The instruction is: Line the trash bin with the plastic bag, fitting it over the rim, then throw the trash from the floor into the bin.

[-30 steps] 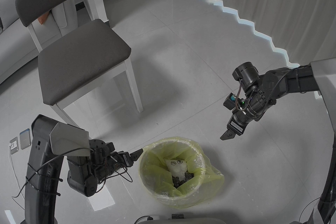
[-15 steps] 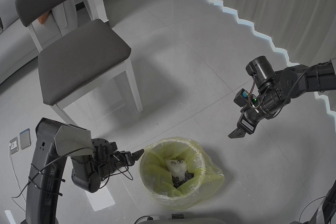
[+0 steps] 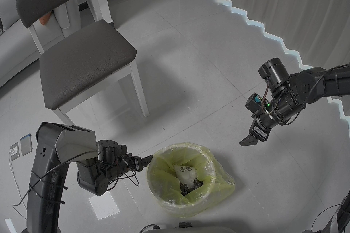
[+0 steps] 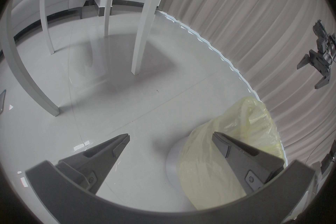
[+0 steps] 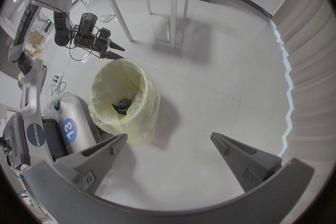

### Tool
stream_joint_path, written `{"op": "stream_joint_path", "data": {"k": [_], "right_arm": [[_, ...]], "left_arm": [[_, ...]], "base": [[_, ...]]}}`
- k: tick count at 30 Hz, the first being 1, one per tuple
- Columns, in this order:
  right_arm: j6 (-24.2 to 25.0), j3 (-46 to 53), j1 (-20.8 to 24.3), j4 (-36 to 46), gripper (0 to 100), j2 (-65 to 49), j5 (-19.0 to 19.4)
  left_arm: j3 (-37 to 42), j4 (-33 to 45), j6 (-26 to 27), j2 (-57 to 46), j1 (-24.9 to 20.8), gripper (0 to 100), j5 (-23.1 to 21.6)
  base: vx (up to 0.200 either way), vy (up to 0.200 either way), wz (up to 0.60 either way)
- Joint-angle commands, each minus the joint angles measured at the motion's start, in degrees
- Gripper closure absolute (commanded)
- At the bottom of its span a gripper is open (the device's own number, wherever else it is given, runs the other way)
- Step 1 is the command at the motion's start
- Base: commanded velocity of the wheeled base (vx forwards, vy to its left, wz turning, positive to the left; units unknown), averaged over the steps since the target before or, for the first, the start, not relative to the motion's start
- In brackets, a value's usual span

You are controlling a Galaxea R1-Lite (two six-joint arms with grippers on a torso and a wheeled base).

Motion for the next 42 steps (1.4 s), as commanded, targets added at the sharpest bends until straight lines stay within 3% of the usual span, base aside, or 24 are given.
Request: {"op": "stream_joint_path", "data": {"k": [1, 11, 15, 19, 26, 30, 34, 36, 37, 42], "right_arm": [[0.1, 0.9, 0.1, 0.0, 0, -1.0, 0.0], [-0.3, 8.6, 1.1, -6.3, 0, 6.7, -1.7], [-1.7, 6.6, 0.9, -10.1, 0, 12.5, -2.6], [-1.1, -0.3, -0.3, -10.7, 0, 16.4, -2.1], [0.1, -2.4, -0.6, -12.8, 0, 9.1, -1.2], [5.5, 0.3, -0.4, -13.2, 0, -0.3, -1.5], [19.6, 5.9, -1.5, -15.3, 0, -14.3, -3.4], [23.0, 7.9, -1.8, -16.8, 0, -17.5, -4.0], [27.2, 12.6, -2.4, -19.9, 0, -23.9, -4.9], [28.8, 25.9, -5.8, -25.8, 0, -41.6, -6.3]], "left_arm": [[1.8, -1.6, -0.4, -0.8, 1.7, 0, 0.0], [13.2, -14.5, -0.6, -3.5, 7.3, 0, -2.8], [15.6, -14.5, -1.3, -5.8, 7.8, 0, -2.8], [18.0, -14.5, -5.3, -10.9, 7.8, 0, -2.7], [21.8, -14.5, -8.1, -26.8, 8.6, 0, -3.0], [25.0, -14.3, -7.4, -37.0, 8.1, 0, -3.6], [31.0, -6.0, -5.7, -52.5, 7.3, 0, -3.8], [32.1, -4.0, -5.2, -55.8, 7.5, 0, -3.8], [33.0, -0.2, -4.4, -61.9, 7.7, 0, -3.4], [33.2, 12.9, -4.2, -78.4, 11.0, 0, -3.3]], "base": [[0.0, 0.0, 0.0], [0.0, 0.0, 0.0], [0.0, 0.0, 0.0], [0.0, 0.0, 0.0], [0.0, 0.0, 0.0], [0.0, 0.0, 0.0], [0.0, 0.0, 0.0], [0.0, 0.0, 0.0], [0.0, 0.0, 0.0], [0.0, 0.0, 0.0]]}}
